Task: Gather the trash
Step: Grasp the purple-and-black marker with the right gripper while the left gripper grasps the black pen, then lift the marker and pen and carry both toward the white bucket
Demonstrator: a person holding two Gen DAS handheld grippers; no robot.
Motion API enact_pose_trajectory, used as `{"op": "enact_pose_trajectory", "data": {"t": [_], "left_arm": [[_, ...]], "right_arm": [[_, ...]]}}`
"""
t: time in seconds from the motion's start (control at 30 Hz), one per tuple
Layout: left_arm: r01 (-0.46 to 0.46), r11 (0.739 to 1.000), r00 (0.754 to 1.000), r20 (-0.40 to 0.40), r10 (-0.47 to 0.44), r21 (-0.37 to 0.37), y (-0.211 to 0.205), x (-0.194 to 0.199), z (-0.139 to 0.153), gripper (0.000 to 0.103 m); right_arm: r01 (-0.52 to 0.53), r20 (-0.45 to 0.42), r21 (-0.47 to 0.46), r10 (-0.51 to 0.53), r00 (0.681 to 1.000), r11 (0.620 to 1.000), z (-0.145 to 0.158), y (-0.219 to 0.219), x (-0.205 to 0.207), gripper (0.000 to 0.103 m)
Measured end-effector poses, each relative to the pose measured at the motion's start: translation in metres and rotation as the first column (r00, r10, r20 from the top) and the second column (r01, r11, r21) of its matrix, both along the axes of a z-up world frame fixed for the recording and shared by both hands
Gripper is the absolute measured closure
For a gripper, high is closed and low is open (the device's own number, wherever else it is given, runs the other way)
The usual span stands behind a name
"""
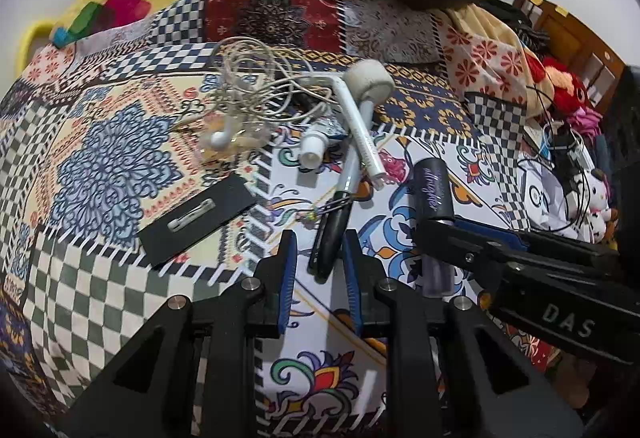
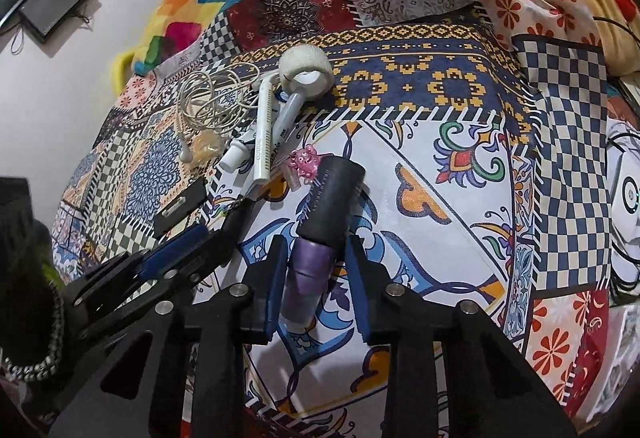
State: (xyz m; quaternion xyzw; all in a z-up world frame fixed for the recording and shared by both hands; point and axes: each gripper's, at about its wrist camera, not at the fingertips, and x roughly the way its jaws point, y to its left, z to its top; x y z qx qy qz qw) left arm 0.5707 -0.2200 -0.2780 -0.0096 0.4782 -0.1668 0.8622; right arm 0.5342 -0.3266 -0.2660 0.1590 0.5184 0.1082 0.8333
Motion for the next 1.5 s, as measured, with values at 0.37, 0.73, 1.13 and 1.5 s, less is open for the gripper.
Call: {"op": "enact_pose_trajectory", "data": {"t": [0.37, 0.73, 1.13, 1.5], "left_arm": [[0.009, 0.997, 0.999, 0.031, -0.011, 0.072, -0.018, 0.007, -0.004, 0.086], [0.017, 1.0, 1.0, -0.02, -0.018, -0.011, -0.005, -0.023, 0.021, 0.089], [-0.014, 1.0, 0.999, 0.03, 0.014, -0.006, 0.01, -0.074, 0.069, 0.089], [-0.076, 0.996, 0.986, 0.142, 0.081, -0.042, 0.045, -0.135, 0.138, 0.089]], "right_arm": [[0.012, 0.018, -0.036, -0.012, 1.0, 0.999, 0.003, -0.021, -0.007, 0.081], [0.017, 0.05, -0.031, -0.015, 0.999, 0.999, 0.026, -0.034, -0.028, 0.081], [0.006, 0.109, -0.025, -0.003, 0.994, 1.0, 0.07, -0.032, -0.061, 0.081], [-0.007, 0.195, -0.03, 0.012, 0.981, 1.0, 0.126, -0.019, -0.11, 0.081]]}}
